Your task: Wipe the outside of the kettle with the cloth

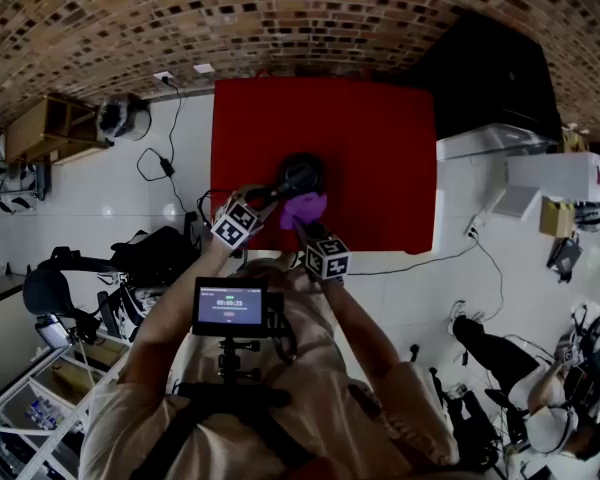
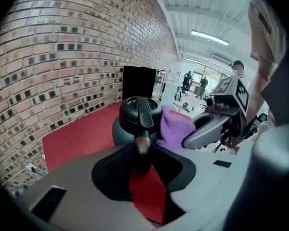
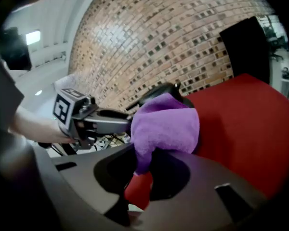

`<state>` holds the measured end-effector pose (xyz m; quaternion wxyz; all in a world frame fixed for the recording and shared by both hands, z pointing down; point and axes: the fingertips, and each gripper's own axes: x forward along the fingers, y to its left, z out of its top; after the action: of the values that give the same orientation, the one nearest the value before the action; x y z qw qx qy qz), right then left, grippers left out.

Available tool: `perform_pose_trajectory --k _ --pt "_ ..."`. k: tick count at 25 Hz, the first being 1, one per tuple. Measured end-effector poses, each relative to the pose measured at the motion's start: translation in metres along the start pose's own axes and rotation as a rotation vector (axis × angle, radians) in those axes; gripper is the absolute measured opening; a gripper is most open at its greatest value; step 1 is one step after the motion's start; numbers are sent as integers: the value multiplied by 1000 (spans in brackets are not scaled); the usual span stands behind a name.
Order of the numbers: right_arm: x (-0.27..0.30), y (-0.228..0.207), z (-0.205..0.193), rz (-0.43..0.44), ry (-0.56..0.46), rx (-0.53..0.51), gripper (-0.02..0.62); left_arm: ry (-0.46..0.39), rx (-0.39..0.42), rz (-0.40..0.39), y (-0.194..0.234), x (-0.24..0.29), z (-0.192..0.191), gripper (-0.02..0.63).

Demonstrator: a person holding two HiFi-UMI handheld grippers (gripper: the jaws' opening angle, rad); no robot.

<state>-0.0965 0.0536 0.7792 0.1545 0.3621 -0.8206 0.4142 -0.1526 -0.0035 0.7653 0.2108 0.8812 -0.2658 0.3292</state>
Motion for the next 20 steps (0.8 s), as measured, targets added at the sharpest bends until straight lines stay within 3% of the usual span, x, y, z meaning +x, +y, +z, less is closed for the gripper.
perform_pose_trajectory --k 12,14,17,20 --pt "90 -91 -80 -161 253 188 80 16 23 -17 -1 1 2 110" --pt "93 -102 -88 -151 266 252 78 14 19 -18 -1 1 1 110" --pt "81 -96 -83 -132 268 258 80 7 18 -22 -1 1 0 110" --pt "45 -70 -64 -64 177 334 80 2 22 -29 -1 1 2 110"
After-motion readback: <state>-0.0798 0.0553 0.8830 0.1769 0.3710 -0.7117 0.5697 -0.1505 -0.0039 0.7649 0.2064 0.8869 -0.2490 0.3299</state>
